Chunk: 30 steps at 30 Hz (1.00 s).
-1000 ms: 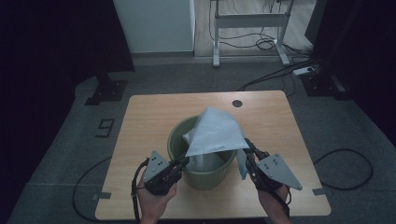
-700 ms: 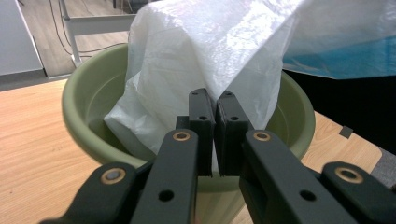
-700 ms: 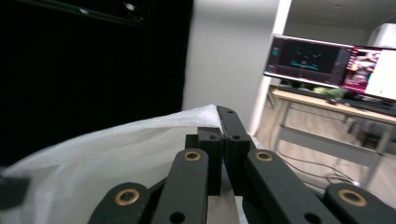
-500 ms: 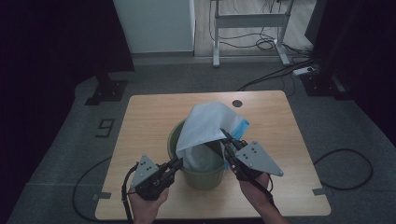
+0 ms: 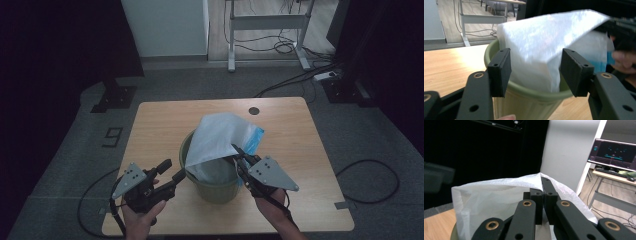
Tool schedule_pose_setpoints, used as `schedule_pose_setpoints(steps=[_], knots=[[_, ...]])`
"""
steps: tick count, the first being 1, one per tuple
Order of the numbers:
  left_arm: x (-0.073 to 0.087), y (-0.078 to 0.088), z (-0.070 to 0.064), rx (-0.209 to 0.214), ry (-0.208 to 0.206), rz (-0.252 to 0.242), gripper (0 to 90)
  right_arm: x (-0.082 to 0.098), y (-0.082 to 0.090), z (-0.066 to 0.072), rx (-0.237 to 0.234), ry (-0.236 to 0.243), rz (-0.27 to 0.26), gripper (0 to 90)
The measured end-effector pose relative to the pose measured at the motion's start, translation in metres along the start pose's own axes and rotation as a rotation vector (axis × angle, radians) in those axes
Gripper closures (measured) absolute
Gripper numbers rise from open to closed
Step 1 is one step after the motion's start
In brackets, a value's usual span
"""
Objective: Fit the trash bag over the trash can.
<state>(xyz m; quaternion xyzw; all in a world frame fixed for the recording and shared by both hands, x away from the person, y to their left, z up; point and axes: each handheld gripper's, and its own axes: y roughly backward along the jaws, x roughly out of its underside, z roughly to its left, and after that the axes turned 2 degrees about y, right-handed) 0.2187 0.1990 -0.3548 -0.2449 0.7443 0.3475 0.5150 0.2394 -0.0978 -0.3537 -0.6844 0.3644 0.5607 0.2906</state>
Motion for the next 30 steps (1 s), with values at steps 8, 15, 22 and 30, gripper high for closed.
schedule_pose_setpoints(steps=[8,15,22,30], knots=[[-0.011,-0.019,0.012,0.019,0.046,0.047,37.0,0.008,-0.002,0.008,-0.04,0.03,0.016,88.3],[-0.007,-0.035,0.026,0.021,0.065,0.127,35.5,0.014,-0.003,0.015,-0.071,0.044,0.023,88.3],[0.001,-0.034,0.027,0.02,0.058,0.152,44.7,0.017,-0.005,0.024,-0.104,0.059,0.028,88.3],[0.007,-0.029,0.027,-0.011,0.02,0.158,65.5,0.019,-0.008,0.034,-0.132,0.068,0.031,88.2]])
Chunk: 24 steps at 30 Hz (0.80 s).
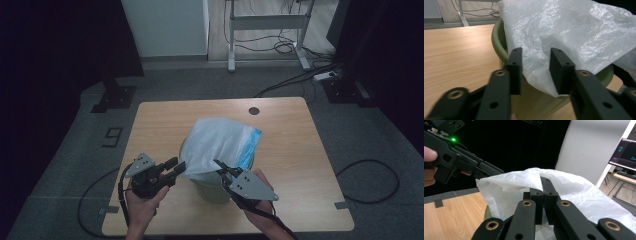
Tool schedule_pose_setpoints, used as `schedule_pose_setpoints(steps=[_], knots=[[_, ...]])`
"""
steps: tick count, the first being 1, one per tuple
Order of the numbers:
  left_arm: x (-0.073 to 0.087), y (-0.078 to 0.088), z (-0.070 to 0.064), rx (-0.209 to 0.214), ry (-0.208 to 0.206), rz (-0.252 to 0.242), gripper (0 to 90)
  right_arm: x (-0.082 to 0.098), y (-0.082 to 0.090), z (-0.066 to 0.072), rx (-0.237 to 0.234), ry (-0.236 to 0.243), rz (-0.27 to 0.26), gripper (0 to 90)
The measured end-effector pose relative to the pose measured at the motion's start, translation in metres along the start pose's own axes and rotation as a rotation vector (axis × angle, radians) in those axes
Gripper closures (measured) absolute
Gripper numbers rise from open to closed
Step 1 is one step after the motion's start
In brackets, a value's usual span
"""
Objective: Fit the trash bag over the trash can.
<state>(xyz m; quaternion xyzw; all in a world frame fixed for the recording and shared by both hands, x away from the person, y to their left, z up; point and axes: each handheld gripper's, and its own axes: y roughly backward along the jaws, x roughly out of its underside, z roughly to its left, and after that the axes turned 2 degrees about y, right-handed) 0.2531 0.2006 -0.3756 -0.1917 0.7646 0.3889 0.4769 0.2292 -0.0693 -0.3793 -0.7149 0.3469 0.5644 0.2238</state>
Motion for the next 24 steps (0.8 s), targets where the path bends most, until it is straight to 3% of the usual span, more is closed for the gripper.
schedule_pose_setpoints(steps=[8,10,11,12,13,15,19,20,24], knots=[[0.01,-0.001,0.007,0.019,-0.003,-0.013,89.5,0.005,-0.001,0.001,-0.024,-0.021,0.014,82.8],[0.011,-0.002,0.007,0.014,-0.002,-0.016,90.0,0.006,0.0,0.0,-0.029,-0.033,0.018,78.7],[0.013,-0.003,0.009,0.015,0.005,-0.014,90.0,0.009,0.004,0.0,-0.043,-0.054,0.021,62.6],[0.014,-0.004,0.009,0.012,0.008,-0.012,90.0,0.01,0.007,0.001,-0.046,-0.065,0.02,55.1],[0.014,-0.004,0.009,0.012,0.008,-0.012,90.0,0.01,0.007,0.001,-0.046,-0.065,0.02,55.1],[0.016,-0.005,0.01,0.012,0.017,-0.012,90.0,0.014,0.021,0.005,-0.049,-0.093,0.007,41.4],[0.017,-0.006,0.01,0.01,0.016,-0.013,90.0,0.018,0.035,0.007,-0.034,-0.129,-0.005,35.9],[0.018,-0.006,0.01,0.01,0.018,-0.012,90.0,0.022,0.045,0.009,-0.016,-0.137,-0.01,33.8],[0.018,-0.007,0.01,0.011,0.019,-0.009,90.0,0.036,0.057,0.013,0.032,-0.135,0.011,31.6]])
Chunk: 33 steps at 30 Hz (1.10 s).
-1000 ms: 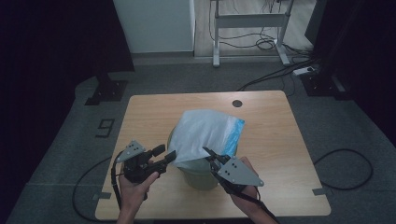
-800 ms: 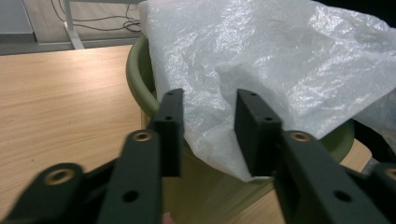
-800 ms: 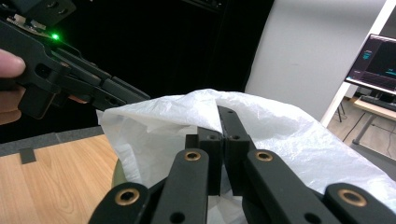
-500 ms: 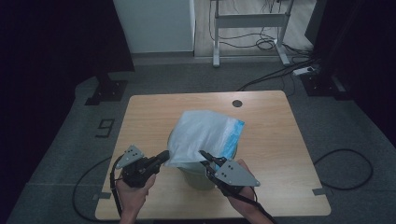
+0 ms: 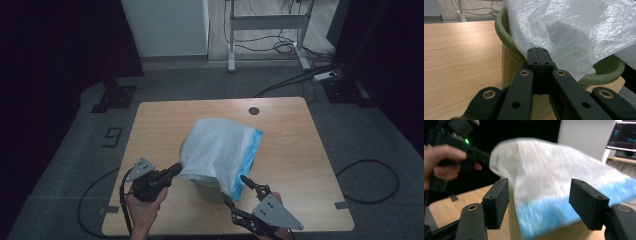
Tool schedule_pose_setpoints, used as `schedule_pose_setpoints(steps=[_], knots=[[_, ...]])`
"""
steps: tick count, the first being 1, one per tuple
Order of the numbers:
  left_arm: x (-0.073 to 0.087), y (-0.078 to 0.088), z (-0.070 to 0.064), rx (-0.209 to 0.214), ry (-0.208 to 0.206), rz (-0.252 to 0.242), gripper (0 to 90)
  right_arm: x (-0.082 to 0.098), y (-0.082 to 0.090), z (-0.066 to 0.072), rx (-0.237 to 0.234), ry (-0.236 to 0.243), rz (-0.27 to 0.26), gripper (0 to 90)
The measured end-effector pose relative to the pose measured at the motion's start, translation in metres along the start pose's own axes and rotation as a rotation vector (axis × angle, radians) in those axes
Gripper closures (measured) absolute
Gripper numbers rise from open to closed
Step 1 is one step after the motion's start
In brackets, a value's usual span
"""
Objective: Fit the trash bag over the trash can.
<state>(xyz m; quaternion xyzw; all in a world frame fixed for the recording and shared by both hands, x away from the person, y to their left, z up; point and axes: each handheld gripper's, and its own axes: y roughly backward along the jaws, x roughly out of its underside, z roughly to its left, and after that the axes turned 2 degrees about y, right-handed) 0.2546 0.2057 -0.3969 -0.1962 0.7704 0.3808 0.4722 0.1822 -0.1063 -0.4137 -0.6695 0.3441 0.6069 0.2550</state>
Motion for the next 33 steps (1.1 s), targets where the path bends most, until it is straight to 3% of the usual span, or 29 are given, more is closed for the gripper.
schedule_pose_setpoints(steps=[4,8,12,13,14,16,22,28,30,32,33], knots=[[0.001,0.0,0.0,0.002,0.001,-0.001,89.9,0.017,0.0,-0.002,0.014,-0.008,0.044,32.9],[0.0,0.0,0.001,0.005,0.002,-0.001,89.9,0.025,-0.001,-0.004,0.042,-0.002,0.054,42.7],[0.0,0.0,0.0,0.008,0.001,-0.001,89.9,0.027,-0.001,-0.01,0.079,0.002,0.057,71.6],[0.0,0.0,0.0,0.007,-0.001,-0.002,89.9,0.027,-0.001,-0.01,0.079,0.002,0.057,71.6],[0.0,0.001,0.0,0.01,-0.003,-0.003,89.8,0.026,0.0,-0.012,0.101,0.007,0.052,78.6],[0.0,0.001,-0.001,0.011,-0.005,-0.005,89.8,0.024,0.0,-0.015,0.116,0.009,0.046,82.8],[-0.002,0.002,-0.002,0.014,-0.012,-0.01,89.7,0.012,0.0,-0.03,0.164,0.0,0.02,87.9],[-0.004,0.004,-0.002,0.017,-0.012,-0.019,88.5,-0.013,-0.003,-0.043,0.177,0.018,-0.026,88.8],[-0.004,0.006,-0.003,0.02,-0.013,-0.035,84.3,-0.02,-0.004,-0.045,0.178,0.026,-0.039,88.9],[-0.005,0.007,-0.003,0.02,-0.013,-0.042,74.4,-0.025,-0.005,-0.046,0.179,0.037,-0.045,88.9],[-0.006,0.009,-0.003,0.017,-0.011,-0.046,74.4,-0.025,-0.005,-0.046,0.179,0.037,-0.045,88.9]])
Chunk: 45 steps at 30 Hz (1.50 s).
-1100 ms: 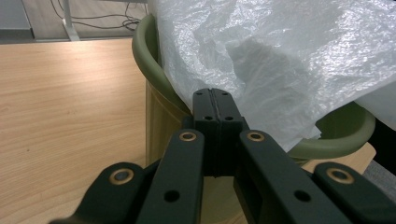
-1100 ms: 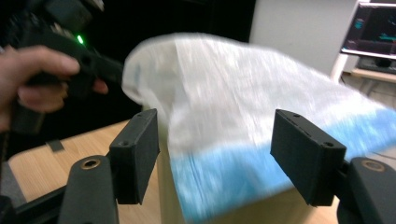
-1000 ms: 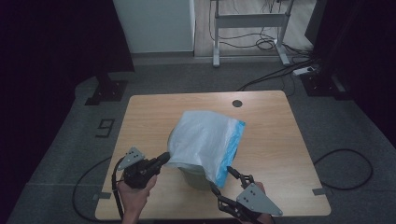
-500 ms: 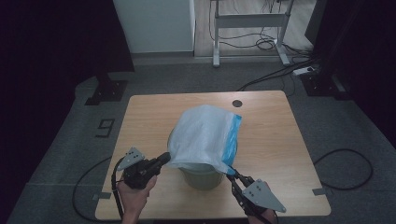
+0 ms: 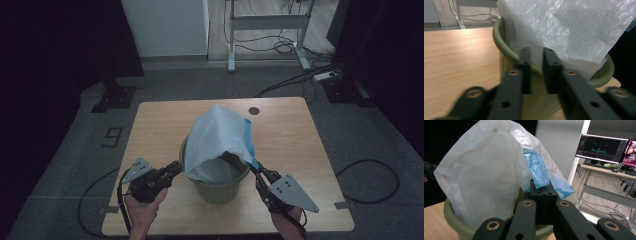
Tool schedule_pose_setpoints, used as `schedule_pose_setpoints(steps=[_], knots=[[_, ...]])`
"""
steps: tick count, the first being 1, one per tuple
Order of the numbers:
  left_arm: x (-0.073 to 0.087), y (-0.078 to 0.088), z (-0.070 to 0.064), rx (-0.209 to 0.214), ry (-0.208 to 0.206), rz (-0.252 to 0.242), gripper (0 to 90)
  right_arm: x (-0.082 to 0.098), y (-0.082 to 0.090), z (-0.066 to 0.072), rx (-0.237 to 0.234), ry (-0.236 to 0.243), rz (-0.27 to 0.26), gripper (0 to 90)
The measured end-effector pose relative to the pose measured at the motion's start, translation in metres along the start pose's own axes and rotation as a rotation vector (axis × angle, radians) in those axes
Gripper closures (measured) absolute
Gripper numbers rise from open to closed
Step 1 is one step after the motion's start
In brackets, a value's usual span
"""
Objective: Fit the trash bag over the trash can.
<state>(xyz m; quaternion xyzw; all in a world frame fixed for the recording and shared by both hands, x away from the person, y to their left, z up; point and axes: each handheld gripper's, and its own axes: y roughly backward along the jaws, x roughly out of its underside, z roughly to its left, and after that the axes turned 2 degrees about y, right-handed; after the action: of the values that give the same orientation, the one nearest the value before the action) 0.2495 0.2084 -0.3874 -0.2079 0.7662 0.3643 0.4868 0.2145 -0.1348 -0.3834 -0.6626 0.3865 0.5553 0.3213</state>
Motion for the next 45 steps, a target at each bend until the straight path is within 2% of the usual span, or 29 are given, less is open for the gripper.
schedule_pose_setpoints(steps=[1,6,10,15,16,17,19,22,24,25,27,31,36,37,45], knots=[[-0.003,0.005,0.0,0.003,-0.003,-0.016,67.0,-0.003,-0.001,-0.001,0.0,0.005,-0.003,88.9],[-0.014,0.015,-0.002,0.014,-0.006,-0.043,56.2,-0.006,-0.002,-0.003,0.0,0.019,-0.009,88.9],[-0.025,0.022,-0.013,0.052,-0.05,-0.068,48.2,-0.011,-0.003,-0.002,-0.015,0.049,-0.019,88.9],[-0.027,0.023,-0.029,0.099,-0.109,-0.082,41.4,-0.017,-0.007,0.0,-0.028,0.062,-0.017,88.8],[-0.027,0.023,-0.029,0.099,-0.109,-0.082,40.9,-0.018,-0.007,0.0,-0.03,0.062,-0.017,88.8],[-0.027,0.021,-0.037,0.088,-0.143,-0.077,40.5,-0.019,-0.008,0.001,-0.032,0.066,-0.017,88.8],[-0.027,0.017,-0.041,0.074,-0.163,-0.065,40.7,-0.02,-0.009,0.001,-0.036,0.07,-0.016,88.8],[-0.028,0.011,-0.043,0.051,-0.17,-0.054,47.8,-0.021,-0.01,0.002,-0.04,0.074,-0.013,88.8],[-0.028,0.009,-0.042,0.048,-0.168,-0.052,59.9,-0.021,-0.01,0.002,-0.04,0.075,-0.011,88.8],[-0.028,0.007,-0.04,0.068,-0.162,-0.042,67.1,-0.021,-0.01,0.002,-0.041,0.075,-0.01,88.7],[-0.027,0.004,-0.039,0.063,-0.167,-0.037,77.1,-0.02,-0.01,0.001,-0.04,0.077,-0.007,88.7],[-0.025,0.003,-0.036,0.061,-0.165,-0.054,89.3,-0.018,-0.011,-0.001,-0.041,0.075,0.002,87.8],[-0.024,0.007,-0.03,0.061,-0.135,-0.086,90.0,-0.012,-0.011,-0.004,-0.043,0.058,0.017,85.5],[-0.023,0.01,-0.026,0.059,-0.123,-0.089,90.0,-0.008,-0.013,-0.006,-0.05,0.041,0.033,83.5],[-0.018,0.022,-0.011,0.043,-0.081,-0.112,90.0,0.003,-0.016,-0.008,-0.062,0.013,0.072,84.8]])
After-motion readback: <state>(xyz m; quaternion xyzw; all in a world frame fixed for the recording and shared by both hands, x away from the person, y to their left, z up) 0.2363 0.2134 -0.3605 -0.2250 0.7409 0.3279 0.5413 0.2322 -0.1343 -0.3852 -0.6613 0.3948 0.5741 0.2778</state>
